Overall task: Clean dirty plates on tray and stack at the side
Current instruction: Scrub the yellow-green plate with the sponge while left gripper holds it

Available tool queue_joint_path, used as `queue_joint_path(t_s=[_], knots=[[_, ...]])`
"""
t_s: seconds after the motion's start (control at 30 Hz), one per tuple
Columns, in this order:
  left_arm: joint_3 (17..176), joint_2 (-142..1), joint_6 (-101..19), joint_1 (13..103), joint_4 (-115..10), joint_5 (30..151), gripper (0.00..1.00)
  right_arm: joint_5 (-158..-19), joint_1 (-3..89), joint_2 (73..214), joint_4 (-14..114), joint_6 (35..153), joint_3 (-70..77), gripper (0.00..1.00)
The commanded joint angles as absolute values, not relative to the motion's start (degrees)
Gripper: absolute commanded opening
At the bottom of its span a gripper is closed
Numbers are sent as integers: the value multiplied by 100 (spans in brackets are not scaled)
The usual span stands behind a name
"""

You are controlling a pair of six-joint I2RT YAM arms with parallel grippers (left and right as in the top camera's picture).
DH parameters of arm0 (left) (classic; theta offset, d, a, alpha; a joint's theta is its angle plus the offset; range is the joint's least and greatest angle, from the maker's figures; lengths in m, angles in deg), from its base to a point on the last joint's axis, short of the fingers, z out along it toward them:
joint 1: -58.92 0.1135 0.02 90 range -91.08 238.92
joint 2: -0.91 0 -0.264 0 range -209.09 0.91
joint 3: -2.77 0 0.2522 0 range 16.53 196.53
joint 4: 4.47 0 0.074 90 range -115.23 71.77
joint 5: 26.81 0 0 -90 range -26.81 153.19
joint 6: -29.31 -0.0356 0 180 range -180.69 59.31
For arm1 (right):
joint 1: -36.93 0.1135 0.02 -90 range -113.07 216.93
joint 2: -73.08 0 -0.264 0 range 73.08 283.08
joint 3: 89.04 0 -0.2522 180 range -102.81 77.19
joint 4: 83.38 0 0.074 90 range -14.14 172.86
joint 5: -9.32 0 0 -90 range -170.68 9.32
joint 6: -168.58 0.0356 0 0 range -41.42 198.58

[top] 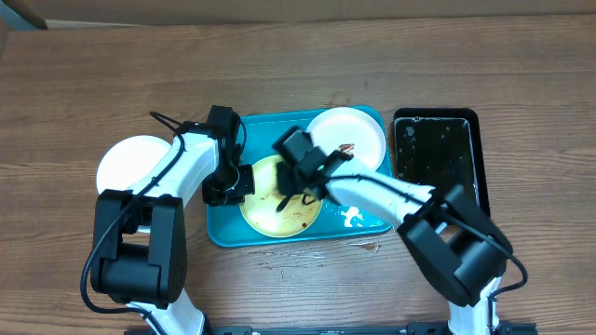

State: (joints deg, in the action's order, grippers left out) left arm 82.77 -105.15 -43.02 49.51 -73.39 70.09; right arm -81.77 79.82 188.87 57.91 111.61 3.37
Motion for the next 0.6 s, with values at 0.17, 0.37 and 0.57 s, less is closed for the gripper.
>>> queue_joint_path(t_s=[0.17, 0.37, 0.57], knots=[[8253, -10379, -4221, 4903, -7367, 7053, 4, -8474, 7508, 18948, 4377, 11120, 361, 4], [8253, -10379, -4221, 4903, -7371, 7053, 4, -8830, 7617, 18948, 3262, 11115, 361, 4], [8253, -10379, -4221, 4903, -7365, 7053, 4, -8872, 7718, 18948, 3603, 10965, 363, 4]])
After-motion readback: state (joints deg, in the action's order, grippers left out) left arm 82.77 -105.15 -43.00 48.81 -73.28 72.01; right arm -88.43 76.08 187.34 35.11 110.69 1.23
